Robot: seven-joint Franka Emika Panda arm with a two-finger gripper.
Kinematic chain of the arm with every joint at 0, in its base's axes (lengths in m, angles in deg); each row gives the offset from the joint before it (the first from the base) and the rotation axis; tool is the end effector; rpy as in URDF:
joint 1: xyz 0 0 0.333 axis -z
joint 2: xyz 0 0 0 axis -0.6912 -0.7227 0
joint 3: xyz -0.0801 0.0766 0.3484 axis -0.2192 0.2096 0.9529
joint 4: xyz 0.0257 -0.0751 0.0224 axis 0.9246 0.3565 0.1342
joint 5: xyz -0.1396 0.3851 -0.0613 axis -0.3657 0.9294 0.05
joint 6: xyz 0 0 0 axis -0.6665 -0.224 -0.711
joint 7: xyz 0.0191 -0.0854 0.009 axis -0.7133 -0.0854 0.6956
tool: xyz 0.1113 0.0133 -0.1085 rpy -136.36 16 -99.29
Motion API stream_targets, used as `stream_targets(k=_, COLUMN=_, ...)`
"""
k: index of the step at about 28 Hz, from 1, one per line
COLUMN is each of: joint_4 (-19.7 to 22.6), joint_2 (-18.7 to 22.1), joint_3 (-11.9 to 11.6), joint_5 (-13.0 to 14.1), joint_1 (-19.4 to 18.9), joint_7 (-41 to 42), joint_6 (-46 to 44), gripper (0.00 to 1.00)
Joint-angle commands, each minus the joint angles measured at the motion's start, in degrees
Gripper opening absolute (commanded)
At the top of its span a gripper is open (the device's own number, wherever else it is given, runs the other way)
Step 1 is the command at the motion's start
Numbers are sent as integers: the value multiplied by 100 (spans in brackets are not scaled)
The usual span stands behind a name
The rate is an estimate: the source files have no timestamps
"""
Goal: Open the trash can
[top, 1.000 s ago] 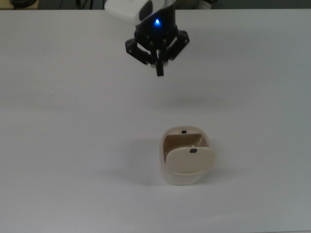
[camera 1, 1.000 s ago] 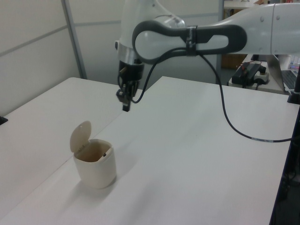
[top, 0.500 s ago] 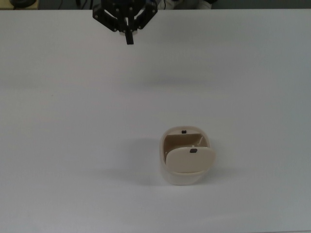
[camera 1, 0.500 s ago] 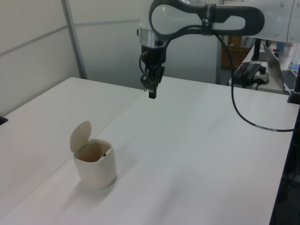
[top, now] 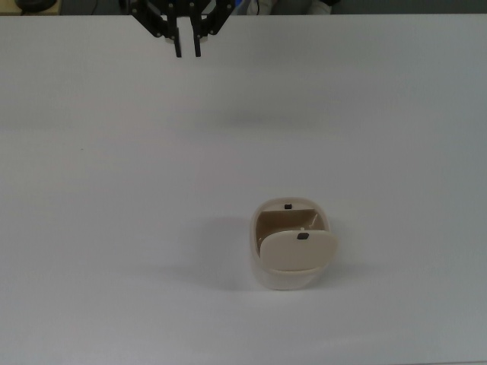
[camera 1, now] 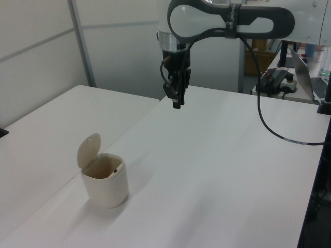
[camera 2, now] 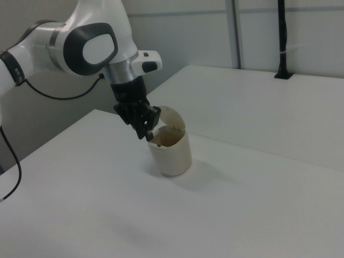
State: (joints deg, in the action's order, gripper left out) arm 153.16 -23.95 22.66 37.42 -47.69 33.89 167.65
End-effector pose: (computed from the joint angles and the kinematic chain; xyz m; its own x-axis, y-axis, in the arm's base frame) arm 0.6183 0.0054 0.6289 0.9976 0.0608 0.0321 0.0604 -0.9981 0.0131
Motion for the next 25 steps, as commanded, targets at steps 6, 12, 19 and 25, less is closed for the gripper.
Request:
stream_targets(k=6, joint_4=151, joint_2=164, joint_3=-43, joint_5=-186, joint_1=-8, joint_7=86, joint_6=-84, gripper=100)
stream_targets(k=12, joint_4=151, joint_2=172, joint_3=-43, joint_5=-274, joint_1=-8, joint_7=86, joint_6=-84, gripper=100)
stream_targets(k=19, joint_4=151, joint_2=172, joint_3=-43, joint_5=-274, joint_1=-8, joint_7=77, joint_6=-84, gripper=100)
stream_targets(k=25, joint_4=151, joint_2=172, joint_3=-43, joint_5=-265, joint_1=-8, joint_7=60, joint_6=-84, gripper=100)
